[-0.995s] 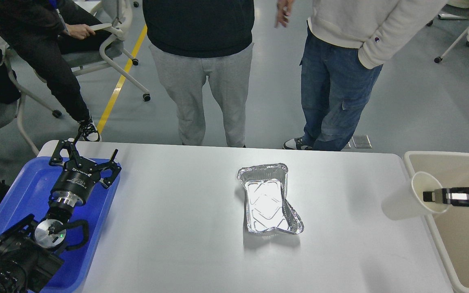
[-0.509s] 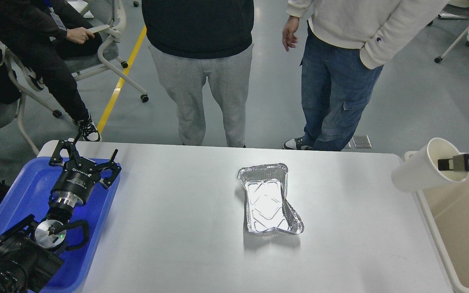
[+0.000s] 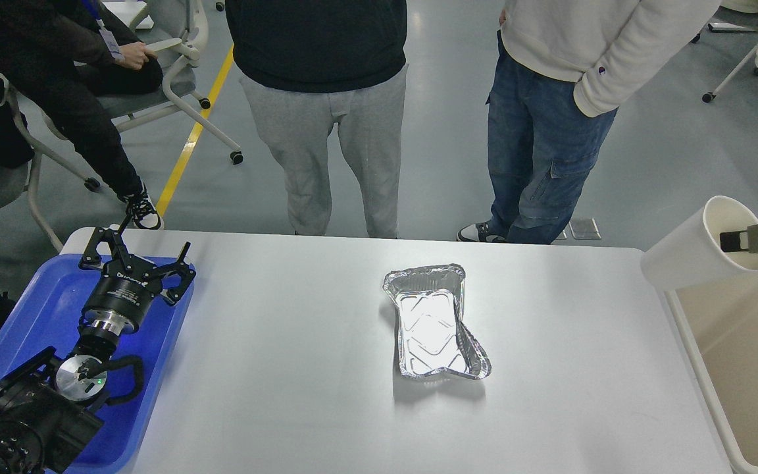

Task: Tidy desktop
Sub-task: 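Lift the paper cup and carry it over the beige bin, then release the paper cup into the beige bin with the right gripper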

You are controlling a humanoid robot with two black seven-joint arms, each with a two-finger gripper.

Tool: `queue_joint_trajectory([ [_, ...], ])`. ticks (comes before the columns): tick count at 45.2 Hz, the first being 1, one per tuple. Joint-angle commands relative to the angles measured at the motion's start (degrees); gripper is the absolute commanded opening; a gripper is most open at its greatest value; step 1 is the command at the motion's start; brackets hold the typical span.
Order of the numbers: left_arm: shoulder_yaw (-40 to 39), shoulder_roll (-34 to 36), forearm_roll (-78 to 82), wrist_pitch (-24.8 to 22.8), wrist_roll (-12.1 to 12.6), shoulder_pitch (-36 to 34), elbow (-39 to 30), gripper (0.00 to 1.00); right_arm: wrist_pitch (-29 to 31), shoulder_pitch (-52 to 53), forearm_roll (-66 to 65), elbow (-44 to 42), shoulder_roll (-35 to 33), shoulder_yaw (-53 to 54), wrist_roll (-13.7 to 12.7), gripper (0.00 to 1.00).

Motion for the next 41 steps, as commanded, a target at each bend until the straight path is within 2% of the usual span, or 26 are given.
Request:
queue_joint_trajectory([
  [1, 0.0, 0.0, 0.0, 0.0, 0.0, 0.0, 0.0, 1.00, 0.3, 0.5, 0.1, -0.2, -0.1, -0.1, 0.0, 0.00],
  [15, 0.0, 0.0, 0.0, 0.0, 0.0, 0.0, 0.0, 1.00, 0.3, 0.1, -0.1, -0.9, 0.0, -0.3, -0.1, 0.00],
  [26, 0.0, 0.0, 0.0, 0.0, 0.0, 0.0, 0.0, 1.00, -0.3, -0.3, -0.4, -6.9, 1.8, -1.1, 0.0, 0.00],
  [34, 0.0, 0.0, 0.0, 0.0, 0.0, 0.0, 0.0, 1.00, -3.8, -0.3, 0.2, -11.5, 2.5, -5.0, 0.0, 0.00],
  [41, 0.0, 0.0, 0.0, 0.0, 0.0, 0.0, 0.0, 1.00, -10.1, -0.5, 4.3, -14.0, 3.1, -10.8, 0.0, 0.00],
])
